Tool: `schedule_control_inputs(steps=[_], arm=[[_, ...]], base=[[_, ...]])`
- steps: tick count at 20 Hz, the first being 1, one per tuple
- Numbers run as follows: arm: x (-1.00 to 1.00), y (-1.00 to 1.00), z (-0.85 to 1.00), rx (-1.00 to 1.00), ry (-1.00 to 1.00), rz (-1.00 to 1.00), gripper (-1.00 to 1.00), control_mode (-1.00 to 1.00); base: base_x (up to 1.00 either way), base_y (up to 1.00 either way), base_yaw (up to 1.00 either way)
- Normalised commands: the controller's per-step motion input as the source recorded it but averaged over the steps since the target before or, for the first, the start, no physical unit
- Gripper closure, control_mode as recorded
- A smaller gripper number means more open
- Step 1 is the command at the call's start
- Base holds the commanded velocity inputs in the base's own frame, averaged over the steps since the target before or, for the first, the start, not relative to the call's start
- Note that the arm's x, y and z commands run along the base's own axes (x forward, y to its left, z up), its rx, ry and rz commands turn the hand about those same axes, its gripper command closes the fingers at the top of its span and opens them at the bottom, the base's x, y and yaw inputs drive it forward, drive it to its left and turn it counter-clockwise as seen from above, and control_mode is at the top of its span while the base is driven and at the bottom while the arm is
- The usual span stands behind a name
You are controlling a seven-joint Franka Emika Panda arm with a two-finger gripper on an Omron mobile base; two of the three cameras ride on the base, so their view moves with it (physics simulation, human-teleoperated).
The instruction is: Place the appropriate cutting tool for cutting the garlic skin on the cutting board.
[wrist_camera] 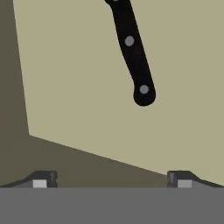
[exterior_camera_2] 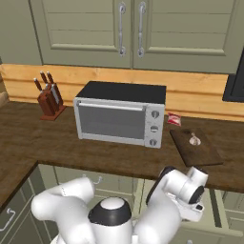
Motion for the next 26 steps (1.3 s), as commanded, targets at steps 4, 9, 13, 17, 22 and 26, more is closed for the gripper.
schedule_control_inputs(steps=[4,9,13,17,22,26], arm=[[-0.43,0.0,-0.01,0.01,0.16,0.08,-1.0,-1.0],[-0.56,0.0,0.0,0.0,0.12,0.07,-1.0,-1.0],[-0.78,0.02,0.09,0.0,0.11,0.07,-1.0,-1.0],[-0.85,0.02,0.15,0.0,0.1,0.08,-1.0,-1.0],[-0.56,0.07,0.25,0.0,0.05,0.1,-1.0,-1.0],[0.23,0.01,0.34,-0.01,-0.02,0.08,-1.0,-1.0]], base=[[0.0,0.0,0.0],[0.0,0.0,0.0],[0.0,0.0,0.0],[0.0,0.0,0.0],[0.0,0.0,0.0],[0.0,0.0,0.0]])
